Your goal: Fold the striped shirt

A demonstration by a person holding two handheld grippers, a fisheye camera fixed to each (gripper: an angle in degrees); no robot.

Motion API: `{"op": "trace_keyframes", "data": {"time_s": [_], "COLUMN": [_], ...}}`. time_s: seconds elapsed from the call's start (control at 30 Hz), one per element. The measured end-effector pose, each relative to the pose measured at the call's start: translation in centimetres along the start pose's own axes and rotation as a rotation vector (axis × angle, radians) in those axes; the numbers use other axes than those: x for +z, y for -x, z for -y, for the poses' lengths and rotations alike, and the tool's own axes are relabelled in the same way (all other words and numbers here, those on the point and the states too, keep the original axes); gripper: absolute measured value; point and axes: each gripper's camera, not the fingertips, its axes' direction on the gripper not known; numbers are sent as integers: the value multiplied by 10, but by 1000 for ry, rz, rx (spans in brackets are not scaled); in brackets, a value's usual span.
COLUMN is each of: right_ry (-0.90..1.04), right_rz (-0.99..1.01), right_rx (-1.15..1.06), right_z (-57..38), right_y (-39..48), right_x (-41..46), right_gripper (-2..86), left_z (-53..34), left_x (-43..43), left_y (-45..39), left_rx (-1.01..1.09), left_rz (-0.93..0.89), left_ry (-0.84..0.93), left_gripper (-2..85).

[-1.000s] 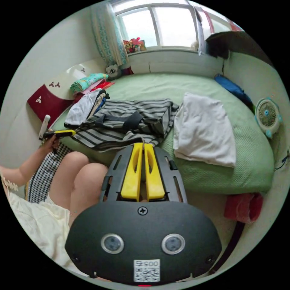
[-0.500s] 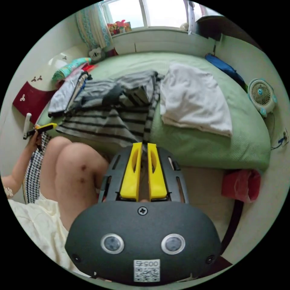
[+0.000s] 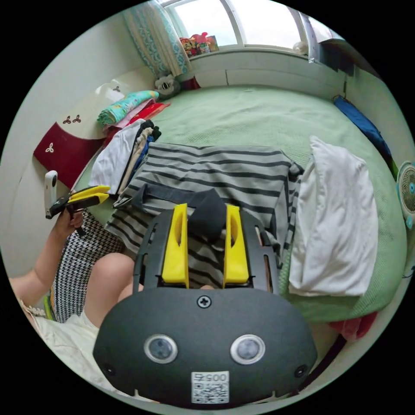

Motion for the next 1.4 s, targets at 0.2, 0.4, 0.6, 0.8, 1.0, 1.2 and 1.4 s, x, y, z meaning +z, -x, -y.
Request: {"op": "trace_keyframes", "data": {"time_s": [0.2,0.4,0.6,0.8,1.0,1.2,1.4], "right_ry": [128,98,-82,131,-15,-43,68], "right_rz": [-43,-157,-35,-37,-72,-132,-130], "right_rx": [17,-81,-172,-77,29,172,231], "right_z": [18,1,-78,-151,-136,-113,-108], "right_y": [-2,14,32,10,-18,-54,-75], "right_x": [40,39,-17,9,-30,-27,-6], "right_gripper": [119,22,18,50,98,114,39], "left_z": [28,16,-40,-90,-64,-43,-35], "left_x": [66,55,11,28,16,64,74], "left_y": [-16,-35,-45,-24,-6,-2,-18], "left_rx": [87,175,265,116,-71,-127,-103], "left_rz": [-38,26,-94,-80,56,125,111], "left_ry": [113,49,-31,67,-45,92,103], "left_gripper": [129,67,60,64,120,111,54]}}
